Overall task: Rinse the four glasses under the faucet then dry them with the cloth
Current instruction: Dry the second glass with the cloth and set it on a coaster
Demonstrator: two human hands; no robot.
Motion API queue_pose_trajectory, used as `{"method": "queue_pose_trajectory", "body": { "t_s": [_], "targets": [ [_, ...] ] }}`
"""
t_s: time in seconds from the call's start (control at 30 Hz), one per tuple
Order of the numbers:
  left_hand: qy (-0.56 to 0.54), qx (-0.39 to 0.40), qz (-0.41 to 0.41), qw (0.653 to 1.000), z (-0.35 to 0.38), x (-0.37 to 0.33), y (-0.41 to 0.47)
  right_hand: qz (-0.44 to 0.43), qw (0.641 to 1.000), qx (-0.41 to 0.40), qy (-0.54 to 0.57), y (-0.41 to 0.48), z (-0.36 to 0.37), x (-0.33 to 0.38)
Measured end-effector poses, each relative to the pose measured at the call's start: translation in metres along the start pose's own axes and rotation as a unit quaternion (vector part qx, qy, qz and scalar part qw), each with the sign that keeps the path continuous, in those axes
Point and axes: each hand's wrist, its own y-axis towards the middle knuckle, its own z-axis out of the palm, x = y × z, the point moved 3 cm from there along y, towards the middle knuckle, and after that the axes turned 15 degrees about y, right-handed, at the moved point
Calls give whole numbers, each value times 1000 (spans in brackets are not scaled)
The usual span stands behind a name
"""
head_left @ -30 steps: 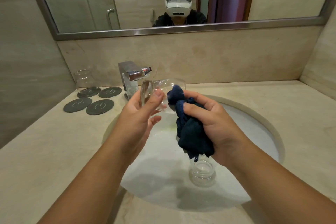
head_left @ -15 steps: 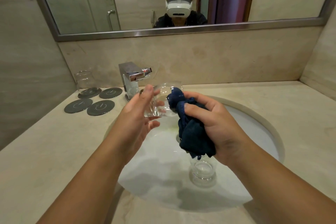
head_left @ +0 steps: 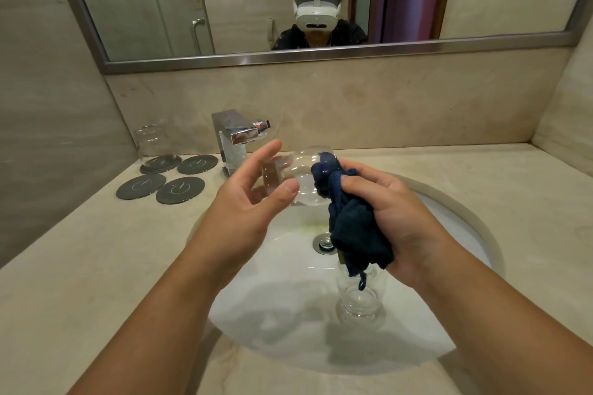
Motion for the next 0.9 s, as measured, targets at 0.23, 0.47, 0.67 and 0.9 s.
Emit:
{"method": "queue_pose_trajectory", "body": {
  "t_s": [0.23,0.47,0.67,0.9],
  "targets": [
    [7,-5,2,1000,3,2,1,-25,1000,-4,-14,1,-1,0],
    [-93,-41,-116,988,4,-2,2,-55,998,-8,-35,1,0,-2],
    [-57,-34,-80,995,4,-1,1,-77,996,-28,-23,3,-3,1],
    [20,-41,-38,998,4,-3,-1,-104,993,-56,-19,8,-9,6]
  ]
}}
